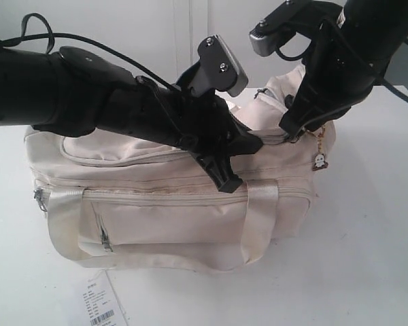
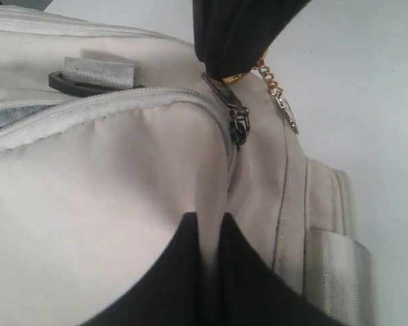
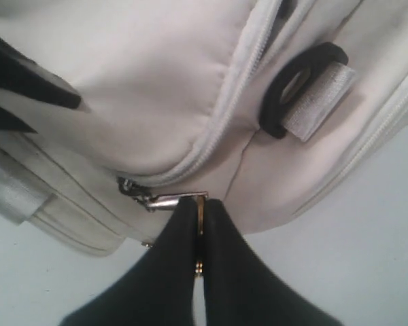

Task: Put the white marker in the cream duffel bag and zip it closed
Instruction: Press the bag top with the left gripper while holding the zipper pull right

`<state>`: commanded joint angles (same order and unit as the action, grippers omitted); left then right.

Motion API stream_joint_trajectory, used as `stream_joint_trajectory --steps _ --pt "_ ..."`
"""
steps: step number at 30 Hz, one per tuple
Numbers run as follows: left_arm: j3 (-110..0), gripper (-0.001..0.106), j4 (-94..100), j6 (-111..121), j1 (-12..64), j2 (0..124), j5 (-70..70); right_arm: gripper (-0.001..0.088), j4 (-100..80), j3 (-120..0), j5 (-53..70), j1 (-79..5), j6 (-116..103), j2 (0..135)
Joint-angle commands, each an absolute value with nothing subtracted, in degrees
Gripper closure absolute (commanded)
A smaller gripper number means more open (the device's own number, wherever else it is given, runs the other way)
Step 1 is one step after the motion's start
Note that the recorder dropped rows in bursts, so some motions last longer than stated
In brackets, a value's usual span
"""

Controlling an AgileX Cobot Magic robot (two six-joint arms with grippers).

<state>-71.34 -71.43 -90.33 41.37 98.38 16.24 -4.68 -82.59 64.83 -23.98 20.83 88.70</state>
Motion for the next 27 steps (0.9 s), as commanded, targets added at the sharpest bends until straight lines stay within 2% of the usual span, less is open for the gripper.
stream_joint_trajectory --steps 6,27 --pt "-71.3 0.105 -71.4 -90.2 41.4 98.0 16.5 0.0868 -11.2 -82.6 63.4 -24.0 20.4 88.7" --pt "-71.3 0.105 -69.8 -90.2 41.4 97.9 19.6 0.0868 -11.6 -82.6 54.4 -24.0 20.4 88.7"
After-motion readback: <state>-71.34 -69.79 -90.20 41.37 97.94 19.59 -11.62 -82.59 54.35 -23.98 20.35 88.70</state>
